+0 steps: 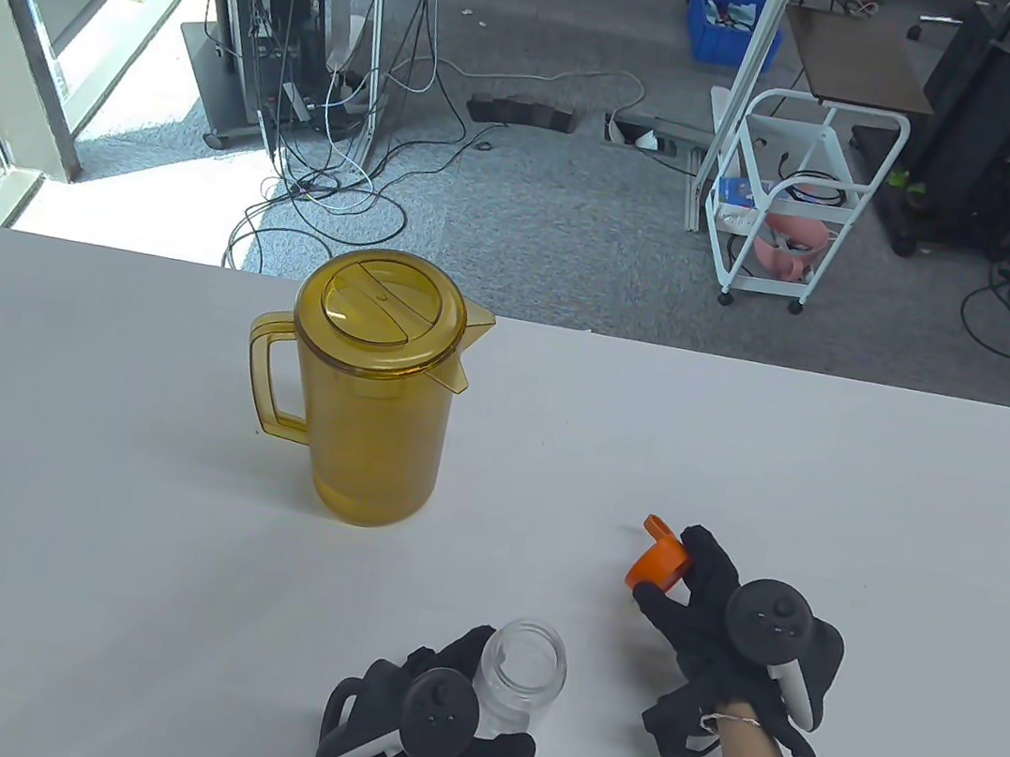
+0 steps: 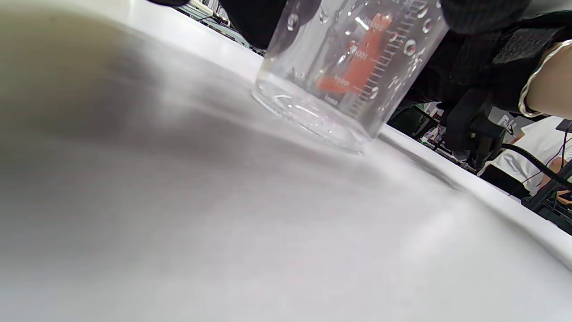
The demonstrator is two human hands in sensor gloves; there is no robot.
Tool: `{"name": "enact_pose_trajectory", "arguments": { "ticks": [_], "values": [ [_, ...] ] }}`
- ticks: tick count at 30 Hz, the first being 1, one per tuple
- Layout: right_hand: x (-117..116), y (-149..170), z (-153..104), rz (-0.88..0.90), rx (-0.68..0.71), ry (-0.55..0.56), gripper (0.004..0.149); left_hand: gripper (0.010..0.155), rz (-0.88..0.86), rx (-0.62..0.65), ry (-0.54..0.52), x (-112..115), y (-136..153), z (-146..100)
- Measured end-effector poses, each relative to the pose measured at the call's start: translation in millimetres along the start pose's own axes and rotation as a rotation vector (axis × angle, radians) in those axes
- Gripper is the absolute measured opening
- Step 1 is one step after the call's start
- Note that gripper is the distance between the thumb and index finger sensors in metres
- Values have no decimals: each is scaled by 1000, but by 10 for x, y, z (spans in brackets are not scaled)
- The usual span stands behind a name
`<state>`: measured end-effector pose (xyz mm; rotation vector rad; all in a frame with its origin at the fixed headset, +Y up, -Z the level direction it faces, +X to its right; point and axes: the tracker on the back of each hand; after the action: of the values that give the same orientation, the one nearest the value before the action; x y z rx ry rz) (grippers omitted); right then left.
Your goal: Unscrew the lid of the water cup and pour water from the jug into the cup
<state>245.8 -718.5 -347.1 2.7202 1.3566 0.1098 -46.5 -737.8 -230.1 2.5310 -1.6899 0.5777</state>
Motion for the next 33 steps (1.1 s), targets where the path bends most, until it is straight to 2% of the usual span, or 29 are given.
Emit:
{"name": "enact_pose_trajectory", "arguments": {
  "ticks": [4,8,15,27,33],
  "values": [
    [-80,33,58,-81,6,-16,85,110,1,-2,9,-5,1,-9],
    [-165,94,77,-80,7,-26,86,110,2,-2,12,-3,0,-7],
    [-187,143,118,-96,-21,-116,87,110,5,-2,19,1,-3,-4],
    [-107,304,99,-1,-113,-150,90,110,7,-4,22,4,0,2],
    [-64,388,-23,-76,-124,-135,88,110,7,-5,23,4,1,2]
  ]
}}
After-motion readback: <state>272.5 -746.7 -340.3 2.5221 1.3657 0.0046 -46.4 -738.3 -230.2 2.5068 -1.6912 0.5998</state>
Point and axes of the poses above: the tracker on the back of each hand, its own y axis roughly to the little-finger side, its own z axis roughly from the wrist to the fingertips, x = y × z, and after that the axes turned 11 degrees about -x, right-handed
